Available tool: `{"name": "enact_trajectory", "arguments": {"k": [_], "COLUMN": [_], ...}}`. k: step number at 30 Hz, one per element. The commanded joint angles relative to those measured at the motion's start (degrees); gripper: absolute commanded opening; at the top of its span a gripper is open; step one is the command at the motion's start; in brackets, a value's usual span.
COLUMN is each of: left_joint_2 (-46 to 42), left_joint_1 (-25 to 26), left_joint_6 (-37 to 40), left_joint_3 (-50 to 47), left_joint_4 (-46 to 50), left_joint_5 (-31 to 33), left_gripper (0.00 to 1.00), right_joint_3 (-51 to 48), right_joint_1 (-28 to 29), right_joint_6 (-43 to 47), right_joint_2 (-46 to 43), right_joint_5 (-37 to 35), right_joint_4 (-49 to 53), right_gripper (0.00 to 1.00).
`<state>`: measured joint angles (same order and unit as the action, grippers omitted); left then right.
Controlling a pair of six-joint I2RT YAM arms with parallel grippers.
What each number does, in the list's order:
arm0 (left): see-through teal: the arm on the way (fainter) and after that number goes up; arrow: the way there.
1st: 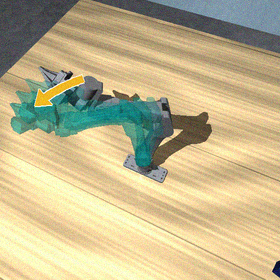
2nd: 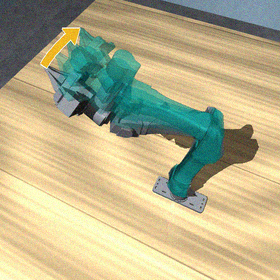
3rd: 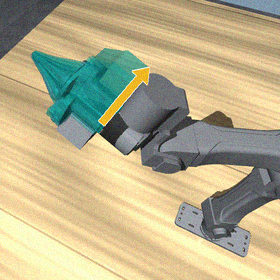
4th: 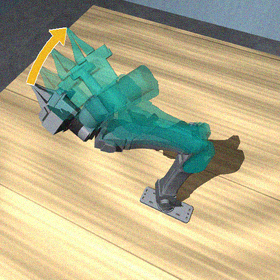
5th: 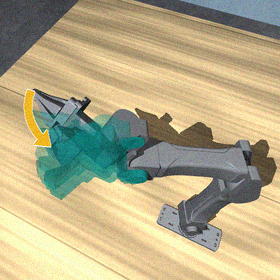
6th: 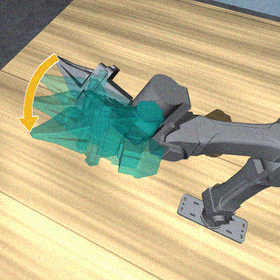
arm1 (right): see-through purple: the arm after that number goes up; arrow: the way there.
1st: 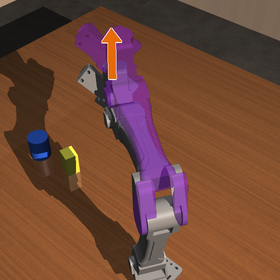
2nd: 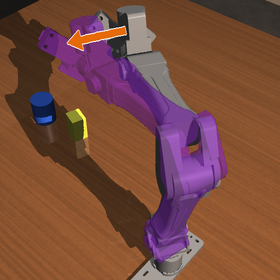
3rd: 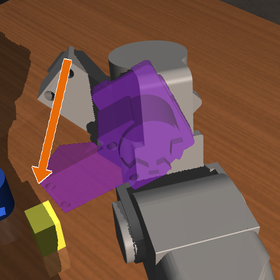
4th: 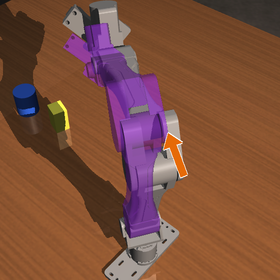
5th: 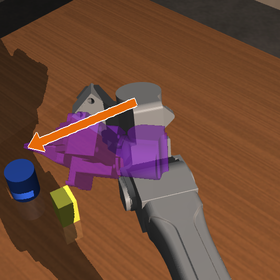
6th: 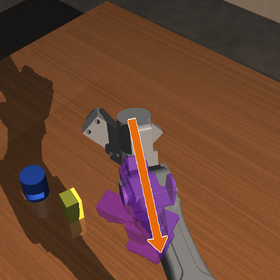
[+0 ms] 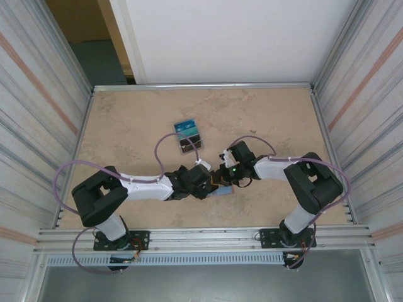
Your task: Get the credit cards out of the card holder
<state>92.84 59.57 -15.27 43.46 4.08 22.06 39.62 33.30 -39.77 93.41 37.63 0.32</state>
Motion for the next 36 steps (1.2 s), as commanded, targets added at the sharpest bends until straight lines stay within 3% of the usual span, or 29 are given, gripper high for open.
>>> {"name": "enact_trajectory", "arguments": {"k": [1,12,19,24,29,32,36], "left_joint_2": [-0.77,-4.74,-12.98,-21.52,-29.36,-32.9,-35.61], "left_joint_1": [-0.4,-0.33,-0.89,-3.87,-8.93,-13.05,-20.4], "left_joint_6": [-0.98,-2.55,-1.25,0.89,8.24,13.61,17.71], "left_joint_3": [-1.21,-2.14,-2.2,-3.28,-3.7,-3.23,-1.52], "left_joint_4": [1.41,1.38,1.56,0.29,-1.35,-1.45,-0.93], "left_joint_5": [-0.36,0.38,2.86,-0.04,-10.16,-20.13,-37.96], "left_gripper": [0.99,0.99,0.99,0.99,0.99,0.99,0.96], "right_joint_3": [-0.33,-0.77,-0.85,-1.34,1.05,3.12,7.1], "right_joint_1": [-2.22,-5.44,-5.4,-5.1,-3.09,-0.64,1.92], "right_joint_6": [2.17,8.1,12.79,15.36,21.37,25.77,31.54], "right_joint_2": [-3.67,-12.2,-20.04,-25.92,-30.11,-31.43,-31.52], "right_joint_5": [-3.56,-5.1,-4.06,-2.56,-2.71,-3.56,-3.7], "right_joint_4": [3.52,8.5,10.13,9.45,13.46,16.06,19.21], "right_gripper": [0.06,0.04,0.03,0.02,0.03,0.02,0.01]}}
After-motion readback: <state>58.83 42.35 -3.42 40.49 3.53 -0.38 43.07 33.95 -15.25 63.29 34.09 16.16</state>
